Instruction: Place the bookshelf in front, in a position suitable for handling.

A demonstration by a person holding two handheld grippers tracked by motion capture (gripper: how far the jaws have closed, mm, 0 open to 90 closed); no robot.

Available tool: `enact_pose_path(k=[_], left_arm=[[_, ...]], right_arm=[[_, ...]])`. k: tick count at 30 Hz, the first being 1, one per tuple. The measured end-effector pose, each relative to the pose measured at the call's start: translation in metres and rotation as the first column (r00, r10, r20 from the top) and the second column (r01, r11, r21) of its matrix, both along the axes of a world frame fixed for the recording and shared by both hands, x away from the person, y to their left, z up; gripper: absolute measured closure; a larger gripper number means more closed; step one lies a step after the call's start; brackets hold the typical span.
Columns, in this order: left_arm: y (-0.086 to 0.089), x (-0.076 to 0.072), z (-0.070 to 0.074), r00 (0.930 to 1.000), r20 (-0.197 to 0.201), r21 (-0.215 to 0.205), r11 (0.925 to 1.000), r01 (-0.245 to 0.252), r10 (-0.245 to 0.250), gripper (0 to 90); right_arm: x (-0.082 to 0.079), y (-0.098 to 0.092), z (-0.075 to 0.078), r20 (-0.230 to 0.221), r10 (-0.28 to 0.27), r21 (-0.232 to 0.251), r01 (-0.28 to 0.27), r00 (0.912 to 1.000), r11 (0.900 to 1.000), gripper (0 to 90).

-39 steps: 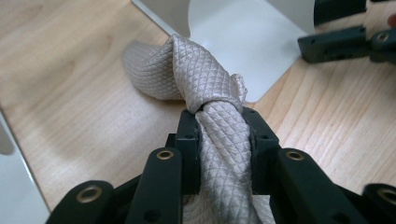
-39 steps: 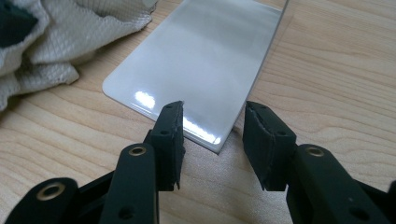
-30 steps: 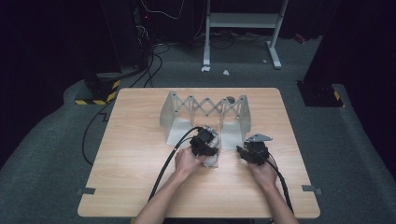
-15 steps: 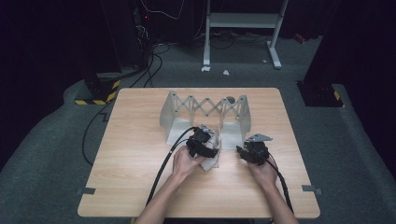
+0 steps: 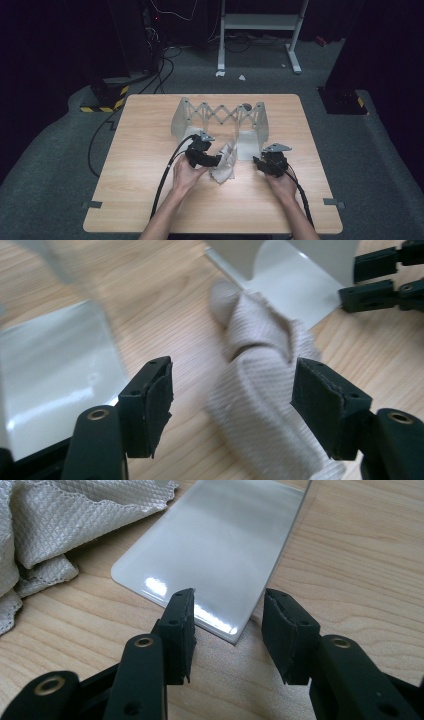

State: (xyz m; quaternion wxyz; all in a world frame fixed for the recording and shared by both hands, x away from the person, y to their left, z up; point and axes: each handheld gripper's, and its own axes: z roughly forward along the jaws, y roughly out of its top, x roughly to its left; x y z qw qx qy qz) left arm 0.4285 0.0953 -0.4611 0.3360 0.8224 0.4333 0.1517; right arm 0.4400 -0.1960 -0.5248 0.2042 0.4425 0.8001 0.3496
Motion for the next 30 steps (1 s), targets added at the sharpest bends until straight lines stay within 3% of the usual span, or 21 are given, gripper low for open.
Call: enact_pose_path(k=[5, 7, 10, 11, 12, 15, 17, 18, 19, 21, 25, 27, 30], left_arm=[[0.026, -0.009, -0.007, 0.9973, 0.012, 0.039, 0.9966, -0.073, 0.072, 34.8], [0.046, -0.014, -0.014, 0.9924, 0.0, 0.047, 0.9913, -0.123, 0.123, 35.7], [0.057, -0.015, -0.019, 0.9873, -0.004, 0.051, 0.9861, -0.158, 0.159, 36.3], [0.069, -0.015, -0.024, 0.979, -0.008, 0.05, 0.9778, -0.203, 0.204, 36.6], [0.069, -0.015, -0.024, 0.979, -0.008, 0.05, 0.9778, -0.203, 0.204, 36.7], [0.082, -0.012, -0.029, 0.9662, -0.014, 0.045, 0.9655, -0.256, 0.257, 37.6], [0.089, -0.007, -0.033, 0.9548, -0.021, 0.041, 0.9544, -0.296, 0.297, 38.5], [0.093, -0.003, -0.037, 0.9458, -0.021, 0.024, 0.9459, -0.324, 0.324, 38.6], [0.093, -0.003, -0.037, 0.9458, -0.021, 0.024, 0.9459, -0.324, 0.324, 38.6], [0.096, 0.004, -0.042, 0.937, -0.023, 0.029, 0.9371, -0.348, 0.348, 38.7], [0.097, 0.014, -0.047, 0.934, -0.012, 0.013, 0.934, -0.357, 0.357, 41.9], [0.098, 0.018, -0.051, 0.9328, -0.004, -0.018, 0.9326, -0.36, 0.36, 42.5], [0.096, 0.023, -0.058, 0.93, 0.013, -0.023, 0.9299, -0.367, 0.367, 43.8]], right_arm=[[0.0, 0.0, 0.0, -0.001, 0.002, 0.001, -0.002, 1.0, 1.0, 56.4], [0.0, 0.0, 0.0, -0.003, 0.001, 0.005, -0.001, 1.0, 1.0, 56.3], [0.0, 0.0, 0.0, -0.002, 0.001, 0.003, -0.001, 1.0, 1.0, 56.3], [0.0, 0.0, 0.0, 0.0, 0.002, 0.001, -0.002, 1.0, 1.0, 56.3], [0.0, 0.0, 0.0, 0.0, 0.002, 0.001, -0.002, 1.0, 1.0, 56.3], [0.0, 0.0, 0.0, -0.001, 0.002, 0.002, -0.002, 1.0, 1.0, 56.2], [0.0, 0.0, 0.0, -0.002, 0.002, 0.002, -0.002, 1.0, 1.0, 56.2], [0.0, 0.0, 0.0, 0.0, 0.003, 0.001, -0.003, 1.0, 1.0, 56.3], [0.0, 0.0, 0.0, 0.0, 0.003, 0.001, -0.003, 1.0, 1.0, 56.3], [0.0, 0.0, 0.0, -0.001, 0.001, 0.003, -0.001, 1.0, 1.0, 56.4], [0.0, 0.0, 0.0, -0.001, -0.001, 0.003, 0.001, 1.0, 1.0, 56.5], [0.0, 0.0, 0.0, 0.001, -0.001, -0.002, 0.001, 1.0, 1.0, 56.5], [0.0, 0.0, 0.0, 0.0, -0.002, 0.0, 0.002, 1.0, 1.0, 56.7]])
